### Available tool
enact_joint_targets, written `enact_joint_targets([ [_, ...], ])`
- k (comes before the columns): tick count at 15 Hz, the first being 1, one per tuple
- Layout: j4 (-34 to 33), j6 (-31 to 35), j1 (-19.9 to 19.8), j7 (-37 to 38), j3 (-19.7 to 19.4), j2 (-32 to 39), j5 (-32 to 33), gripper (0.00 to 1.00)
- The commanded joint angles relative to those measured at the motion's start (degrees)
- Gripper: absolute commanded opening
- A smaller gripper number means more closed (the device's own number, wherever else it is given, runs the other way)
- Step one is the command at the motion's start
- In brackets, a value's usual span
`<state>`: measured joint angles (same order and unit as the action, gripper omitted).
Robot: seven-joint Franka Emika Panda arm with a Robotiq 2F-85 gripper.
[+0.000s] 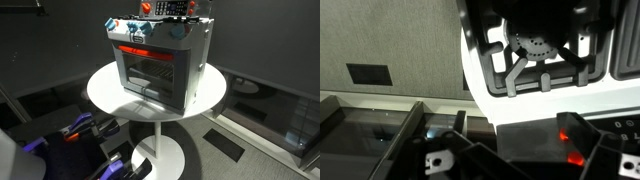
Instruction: Press the top orange button on the microwave controlling panel of the stove
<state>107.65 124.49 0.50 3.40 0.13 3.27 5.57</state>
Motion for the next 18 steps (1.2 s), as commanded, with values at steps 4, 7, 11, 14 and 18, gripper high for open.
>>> enact_joint_targets([
  [4, -6.73, -2.02, 0.15, -0.89, 0.33, 5.01, -3.25, 1.0],
  [7, -8.27, -1.8, 0.13, -1.2, 0.32, 6.38, -3.37, 1.0],
  [11, -10.27, -1.24, 0.11, -2.08, 0.49, 8.17, -4.0, 1.0],
  [14, -11.48, -1.2, 0.22, -2.71, 0.58, 9.35, -3.75, 1.0],
  [18, -10.51, -1.96, 0.18, -2.67, 0.39, 7.8, -3.27, 1.0],
])
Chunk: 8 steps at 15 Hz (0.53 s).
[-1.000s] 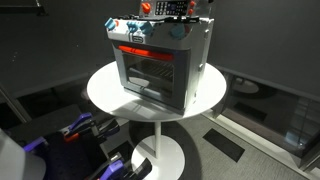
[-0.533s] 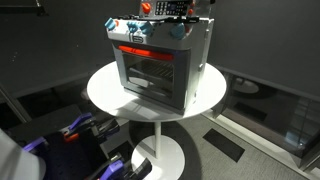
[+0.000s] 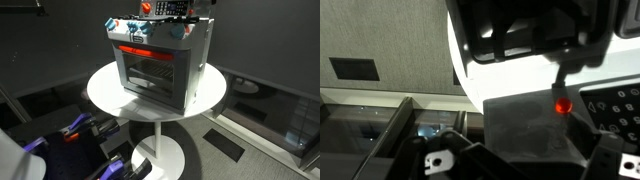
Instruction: Press the top orange button on the microwave controlling panel of the stove
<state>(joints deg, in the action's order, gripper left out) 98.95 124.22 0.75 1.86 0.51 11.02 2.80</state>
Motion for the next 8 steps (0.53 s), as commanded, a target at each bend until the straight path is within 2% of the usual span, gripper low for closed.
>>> enact_joint_targets([
  [1, -1.39, -2.31, -0.03, -0.63, -0.11, -0.56, -0.13, 1.0],
  [4, 0.26, -5.18, -0.33, -1.14, -0.15, -3.15, -0.95, 1.0],
  [8, 1.9, -12.9, -0.65, -1.59, -0.41, -6.97, -1.09, 1.0],
])
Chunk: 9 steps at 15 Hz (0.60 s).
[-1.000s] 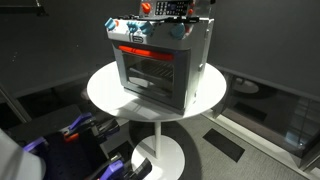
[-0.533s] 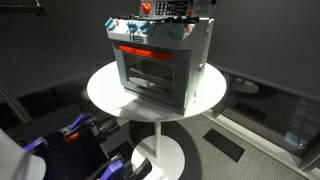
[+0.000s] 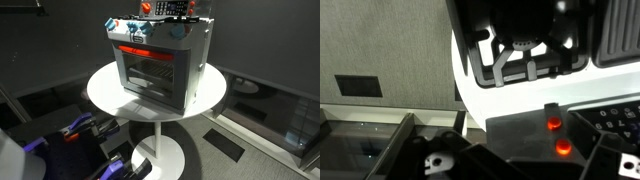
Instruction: Press the top orange button on the microwave controlling panel of the stove
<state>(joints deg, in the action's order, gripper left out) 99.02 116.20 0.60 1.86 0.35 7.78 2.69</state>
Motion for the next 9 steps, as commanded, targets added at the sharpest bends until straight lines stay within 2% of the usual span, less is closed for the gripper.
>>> enact_joint_targets([
  [1, 2.13, -6.79, -0.56, -1.63, -0.31, -4.59, -0.88, 1.0],
  [6, 5.14, -17.01, -0.44, -1.75, -0.35, -9.39, -0.59, 1.0],
  [9, 8.73, -19.15, -0.28, 0.61, -0.21, -12.8, 0.22, 1.0],
])
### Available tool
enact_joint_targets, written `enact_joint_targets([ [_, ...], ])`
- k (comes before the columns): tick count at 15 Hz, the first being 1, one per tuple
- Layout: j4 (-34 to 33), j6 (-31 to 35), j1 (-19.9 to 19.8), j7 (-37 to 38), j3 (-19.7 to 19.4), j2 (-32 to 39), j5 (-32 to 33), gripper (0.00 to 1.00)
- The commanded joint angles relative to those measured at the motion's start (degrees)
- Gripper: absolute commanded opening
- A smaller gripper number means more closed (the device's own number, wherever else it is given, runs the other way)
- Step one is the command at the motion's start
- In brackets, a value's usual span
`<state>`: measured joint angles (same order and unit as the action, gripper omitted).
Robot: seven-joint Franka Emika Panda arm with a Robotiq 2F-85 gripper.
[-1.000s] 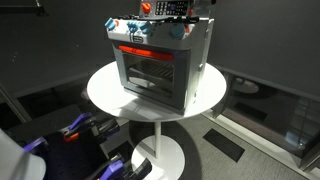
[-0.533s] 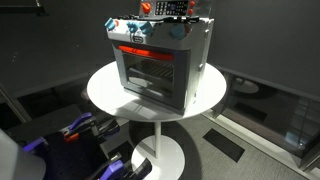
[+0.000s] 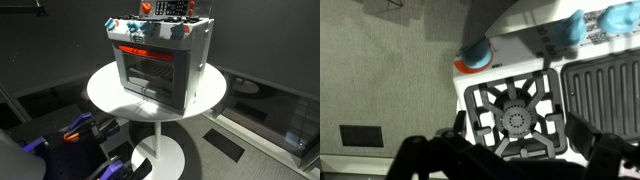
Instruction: Press the top orange button on the microwave controlling panel of the stove
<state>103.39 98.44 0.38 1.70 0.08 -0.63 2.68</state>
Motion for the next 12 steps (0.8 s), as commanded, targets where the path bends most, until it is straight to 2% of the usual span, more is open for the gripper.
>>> enact_joint_targets([
  [1, 5.57, -1.48, -0.07, 0.92, 0.09, -5.45, -0.02, 1.0],
  [8, 13.42, 1.92, -0.2, 2.3, 0.28, -11.51, 0.12, 1.0],
  [12, 11.97, 0.88, -0.15, 1.11, 0.21, -9.81, 0.01, 1.0],
])
